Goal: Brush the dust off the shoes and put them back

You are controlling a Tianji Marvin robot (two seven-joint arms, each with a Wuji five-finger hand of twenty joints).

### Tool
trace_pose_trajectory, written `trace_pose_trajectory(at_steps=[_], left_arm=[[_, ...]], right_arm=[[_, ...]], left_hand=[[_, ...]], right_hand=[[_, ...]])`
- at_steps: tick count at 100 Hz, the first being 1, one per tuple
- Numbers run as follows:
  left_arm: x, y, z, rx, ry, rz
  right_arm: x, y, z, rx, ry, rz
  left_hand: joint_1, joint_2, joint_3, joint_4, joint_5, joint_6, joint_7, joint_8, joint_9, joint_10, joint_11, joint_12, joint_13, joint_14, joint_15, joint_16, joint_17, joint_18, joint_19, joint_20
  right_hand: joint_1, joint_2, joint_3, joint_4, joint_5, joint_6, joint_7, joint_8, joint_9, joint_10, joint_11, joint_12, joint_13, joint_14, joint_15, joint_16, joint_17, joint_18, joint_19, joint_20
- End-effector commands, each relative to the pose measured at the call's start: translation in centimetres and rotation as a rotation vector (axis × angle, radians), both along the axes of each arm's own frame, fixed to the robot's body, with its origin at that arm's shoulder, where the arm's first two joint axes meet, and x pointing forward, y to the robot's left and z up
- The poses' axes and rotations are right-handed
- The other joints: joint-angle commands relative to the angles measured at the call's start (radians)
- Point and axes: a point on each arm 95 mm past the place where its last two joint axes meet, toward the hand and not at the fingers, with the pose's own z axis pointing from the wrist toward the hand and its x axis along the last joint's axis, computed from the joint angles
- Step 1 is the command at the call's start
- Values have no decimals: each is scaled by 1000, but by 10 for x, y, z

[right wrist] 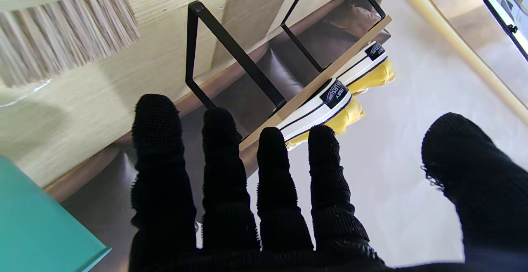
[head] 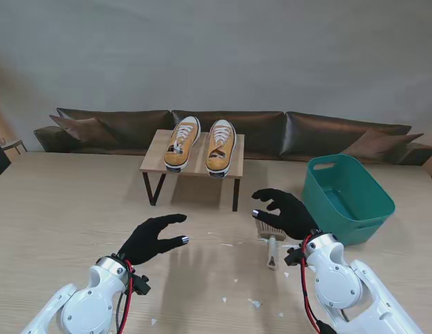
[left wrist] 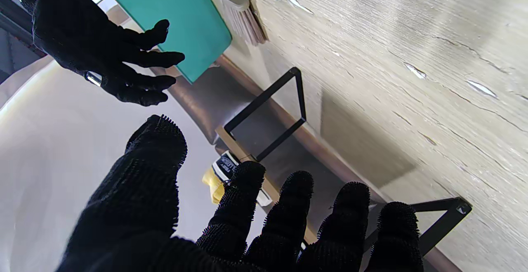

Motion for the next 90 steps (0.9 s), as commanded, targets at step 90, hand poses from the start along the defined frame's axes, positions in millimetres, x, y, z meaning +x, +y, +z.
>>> trace_pose_trajectory(at_steps=[90], left_arm=[[43, 6, 128, 213, -354, -101]], right_arm=[[-1, 1, -7, 9, 18, 16]], left_hand=[[-12, -7, 20, 38, 31, -6, 15, 2, 33, 14, 30, 67, 20, -6, 68, 65, 62, -12, 52, 71]], right_hand=[[-27, -11, 2, 26, 21, 0, -4, 9, 29, 0, -14, -13, 21, -7, 8, 2, -341, -16, -6, -6]])
